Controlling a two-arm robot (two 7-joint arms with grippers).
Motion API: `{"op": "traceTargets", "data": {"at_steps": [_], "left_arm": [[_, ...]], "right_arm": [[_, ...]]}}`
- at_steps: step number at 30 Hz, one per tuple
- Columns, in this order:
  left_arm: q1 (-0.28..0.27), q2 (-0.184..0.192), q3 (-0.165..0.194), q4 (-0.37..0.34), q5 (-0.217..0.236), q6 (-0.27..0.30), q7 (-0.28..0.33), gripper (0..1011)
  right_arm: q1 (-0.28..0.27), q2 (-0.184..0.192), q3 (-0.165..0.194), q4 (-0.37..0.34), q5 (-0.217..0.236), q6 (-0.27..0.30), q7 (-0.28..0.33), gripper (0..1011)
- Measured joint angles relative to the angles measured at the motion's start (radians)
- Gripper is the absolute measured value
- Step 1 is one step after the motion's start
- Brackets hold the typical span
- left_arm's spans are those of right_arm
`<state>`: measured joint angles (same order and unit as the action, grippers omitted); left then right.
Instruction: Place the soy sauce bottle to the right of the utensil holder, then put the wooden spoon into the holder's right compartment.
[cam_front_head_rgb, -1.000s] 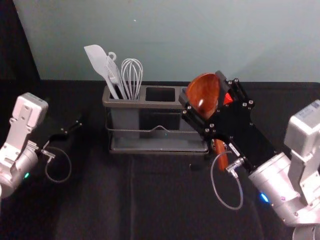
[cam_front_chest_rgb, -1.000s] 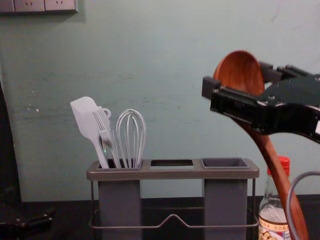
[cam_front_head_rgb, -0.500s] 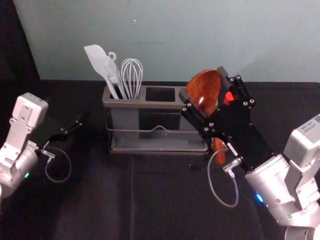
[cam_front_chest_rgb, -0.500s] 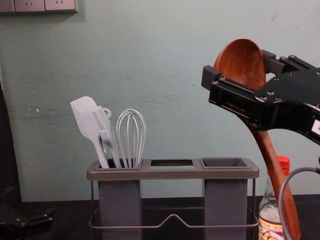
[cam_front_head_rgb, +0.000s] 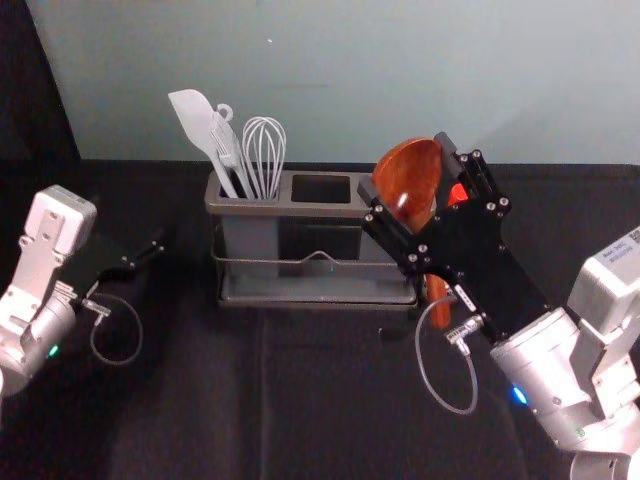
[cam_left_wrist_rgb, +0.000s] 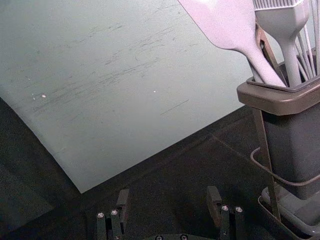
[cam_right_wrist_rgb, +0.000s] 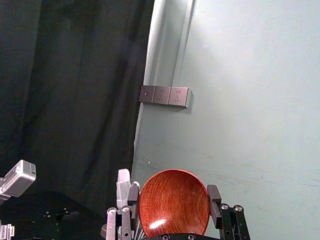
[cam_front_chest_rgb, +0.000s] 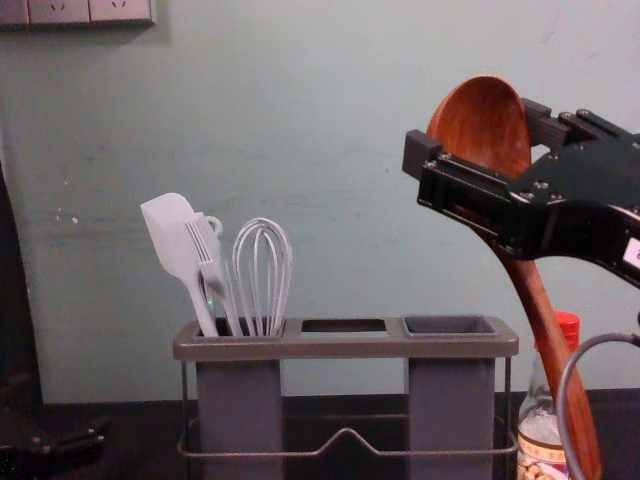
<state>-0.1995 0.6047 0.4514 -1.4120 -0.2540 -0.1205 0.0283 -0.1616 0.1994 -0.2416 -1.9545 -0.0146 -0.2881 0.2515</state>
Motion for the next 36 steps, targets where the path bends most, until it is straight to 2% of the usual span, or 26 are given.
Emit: {"op": "traceTargets", "data": {"at_steps": [5,10,12,13,16,23,31,36], "left_arm": [[0.0,0.0,0.0,0.0,0.0,0.0,0.0,1000],[0.0,0.0,0.0,0.0,0.0,0.0,0.0,1000],[0.0,0.0,0.0,0.0,0.0,0.0,0.0,1000],[0.0,0.0,0.0,0.0,0.0,0.0,0.0,1000],[0.0,0.0,0.0,0.0,0.0,0.0,0.0,1000],[0.0,0.0,0.0,0.0,0.0,0.0,0.0,1000],[0.0,0.0,0.0,0.0,0.0,0.0,0.0,1000],[0.0,0.0,0.0,0.0,0.0,0.0,0.0,1000]], "right_arm": [[0.012,0.002,-0.001,0.0,0.01,0.004,0.0,836],[0.066,0.002,-0.002,0.013,0.031,0.023,0.0,837],[0.121,0.002,-0.004,0.039,0.039,0.04,0.002,837],[0.121,0.002,-0.004,0.039,0.039,0.04,0.002,836],[0.196,-0.002,-0.01,0.091,0.064,0.048,0.016,836],[0.31,-0.025,-0.014,0.199,0.126,0.041,0.032,836],[0.391,-0.062,-0.013,0.306,0.169,0.008,0.027,837],[0.433,-0.093,-0.006,0.391,0.191,-0.057,0.023,837]]}}
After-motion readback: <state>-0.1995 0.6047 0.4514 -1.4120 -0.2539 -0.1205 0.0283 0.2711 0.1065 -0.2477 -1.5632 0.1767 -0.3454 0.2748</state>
